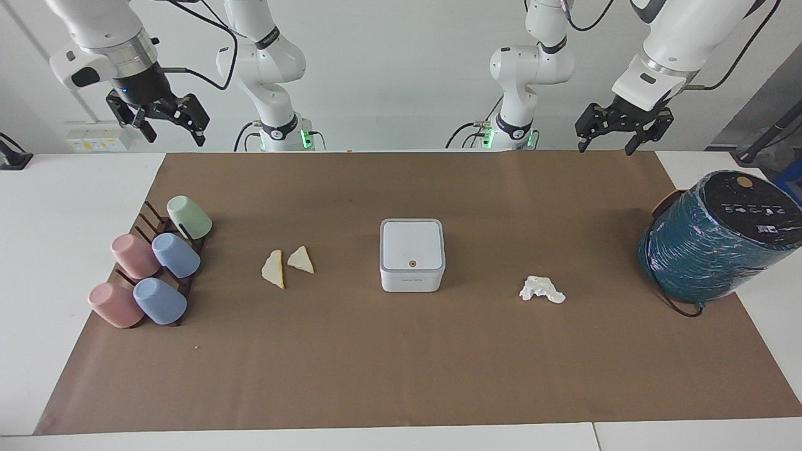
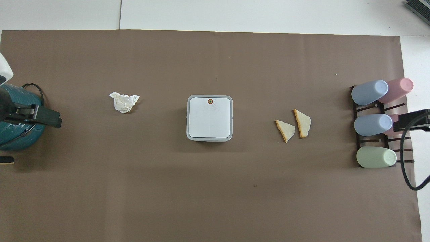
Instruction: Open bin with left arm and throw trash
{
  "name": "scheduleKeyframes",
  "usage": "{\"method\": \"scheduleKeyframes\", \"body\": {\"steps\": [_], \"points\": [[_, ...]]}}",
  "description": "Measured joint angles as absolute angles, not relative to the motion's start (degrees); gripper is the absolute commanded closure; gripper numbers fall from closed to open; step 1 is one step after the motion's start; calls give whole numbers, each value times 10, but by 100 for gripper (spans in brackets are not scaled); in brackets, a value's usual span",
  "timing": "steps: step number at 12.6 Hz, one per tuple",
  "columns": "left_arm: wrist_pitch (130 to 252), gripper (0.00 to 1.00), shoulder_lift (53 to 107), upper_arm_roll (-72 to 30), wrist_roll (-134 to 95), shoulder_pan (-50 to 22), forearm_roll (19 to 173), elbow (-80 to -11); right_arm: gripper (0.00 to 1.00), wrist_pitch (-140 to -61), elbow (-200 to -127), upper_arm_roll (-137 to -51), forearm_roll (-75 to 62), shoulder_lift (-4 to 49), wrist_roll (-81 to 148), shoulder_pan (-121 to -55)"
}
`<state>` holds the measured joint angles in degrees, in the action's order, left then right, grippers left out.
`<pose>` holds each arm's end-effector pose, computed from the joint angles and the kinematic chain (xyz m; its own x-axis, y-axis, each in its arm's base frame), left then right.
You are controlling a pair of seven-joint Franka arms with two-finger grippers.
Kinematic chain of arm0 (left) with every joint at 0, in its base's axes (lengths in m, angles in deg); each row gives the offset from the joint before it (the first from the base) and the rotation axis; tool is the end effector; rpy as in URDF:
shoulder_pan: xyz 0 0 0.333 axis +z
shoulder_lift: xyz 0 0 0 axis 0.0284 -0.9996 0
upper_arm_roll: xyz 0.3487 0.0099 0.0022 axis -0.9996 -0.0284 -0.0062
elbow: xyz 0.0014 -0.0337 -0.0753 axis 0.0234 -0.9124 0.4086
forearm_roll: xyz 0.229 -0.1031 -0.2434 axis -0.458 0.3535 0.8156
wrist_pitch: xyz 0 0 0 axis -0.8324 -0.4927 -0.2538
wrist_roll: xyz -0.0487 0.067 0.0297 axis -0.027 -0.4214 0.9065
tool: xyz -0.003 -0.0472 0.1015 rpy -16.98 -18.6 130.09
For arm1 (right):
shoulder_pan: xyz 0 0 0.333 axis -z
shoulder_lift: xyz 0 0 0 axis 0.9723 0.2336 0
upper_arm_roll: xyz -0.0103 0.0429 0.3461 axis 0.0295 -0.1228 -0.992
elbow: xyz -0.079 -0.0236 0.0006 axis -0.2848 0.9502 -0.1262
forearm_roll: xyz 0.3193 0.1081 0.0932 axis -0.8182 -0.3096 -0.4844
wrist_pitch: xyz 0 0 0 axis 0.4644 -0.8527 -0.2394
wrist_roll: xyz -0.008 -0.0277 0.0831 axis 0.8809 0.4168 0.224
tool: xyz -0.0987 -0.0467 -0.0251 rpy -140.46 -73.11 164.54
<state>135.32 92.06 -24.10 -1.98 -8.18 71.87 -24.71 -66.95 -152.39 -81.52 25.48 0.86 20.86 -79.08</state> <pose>0.4783 -0.0571 0.6736 0.9865 -0.1514 -0.0628 -0.1505 -0.9884 0.0182 0.4588 -0.0281 0.6818 0.9916 -0.1241 -0.0359 -0.1237 -0.9922 0.0150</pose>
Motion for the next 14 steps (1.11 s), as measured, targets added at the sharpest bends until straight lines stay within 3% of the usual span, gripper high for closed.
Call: {"method": "scheduleKeyframes", "body": {"steps": [9, 10, 12, 14], "points": [[1377, 0, 921, -244, -20, -81, 719, -250, 0, -670, -1524, -816, 255, 9, 209, -792], [1387, 42, 921, -242, -20, -82, 719, -253, 0, -670, -1524, -816, 255, 8, 209, -792], [1402, 100, 921, -237, -21, -91, 719, -260, 0, -671, -1524, -816, 255, 8, 209, -793], [1433, 100, 921, -233, -24, -117, 719, -266, 0, -680, -1524, -816, 255, 8, 209, -795]]}}
